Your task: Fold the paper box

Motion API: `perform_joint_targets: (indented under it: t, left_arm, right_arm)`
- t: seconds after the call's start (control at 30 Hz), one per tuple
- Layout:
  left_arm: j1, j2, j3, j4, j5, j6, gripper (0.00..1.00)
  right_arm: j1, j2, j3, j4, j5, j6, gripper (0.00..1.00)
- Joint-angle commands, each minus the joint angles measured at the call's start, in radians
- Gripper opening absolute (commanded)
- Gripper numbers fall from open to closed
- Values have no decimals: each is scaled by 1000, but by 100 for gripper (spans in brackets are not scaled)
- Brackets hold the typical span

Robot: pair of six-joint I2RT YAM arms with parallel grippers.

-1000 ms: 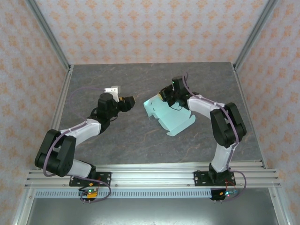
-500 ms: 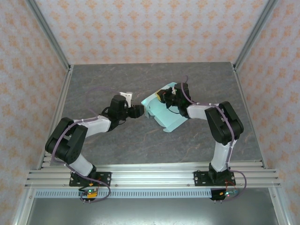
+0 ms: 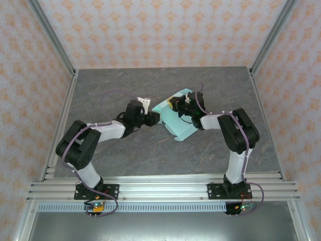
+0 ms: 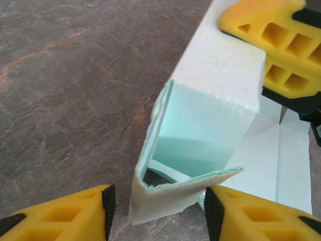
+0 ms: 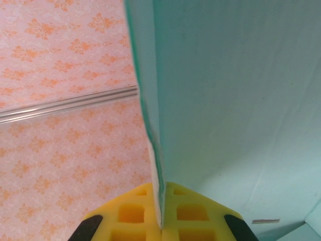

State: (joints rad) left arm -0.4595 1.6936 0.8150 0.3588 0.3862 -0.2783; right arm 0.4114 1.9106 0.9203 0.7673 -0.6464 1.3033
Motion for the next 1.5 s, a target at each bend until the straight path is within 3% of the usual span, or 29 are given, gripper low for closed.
perform_joint_targets:
  t: [0.0, 0.27, 0.4, 0.77, 1.13, 1.47]
  left_arm:
    - [-12, 15, 31, 20, 24, 18, 51]
    - [-22, 13, 21, 58, 79, 31, 51]
    - [-29, 8, 19, 18, 43, 63, 51]
    - [-40, 81, 63, 87, 86, 53, 44]
    - [-94, 137, 107, 90, -82, 84, 43]
    - [-134, 183, 169, 85, -212, 67, 40]
  right_arm:
    - [-3, 15, -12, 71, 14, 17, 0]
    - [-2, 19, -20, 81, 19, 15, 0]
    - [-4, 31, -20, 94, 15, 16, 0]
    - [-4, 33, -53, 184, 35, 70, 0]
    - [-5, 20, -90, 204, 46, 81, 0]
    - [4, -55, -194, 220, 173, 88, 0]
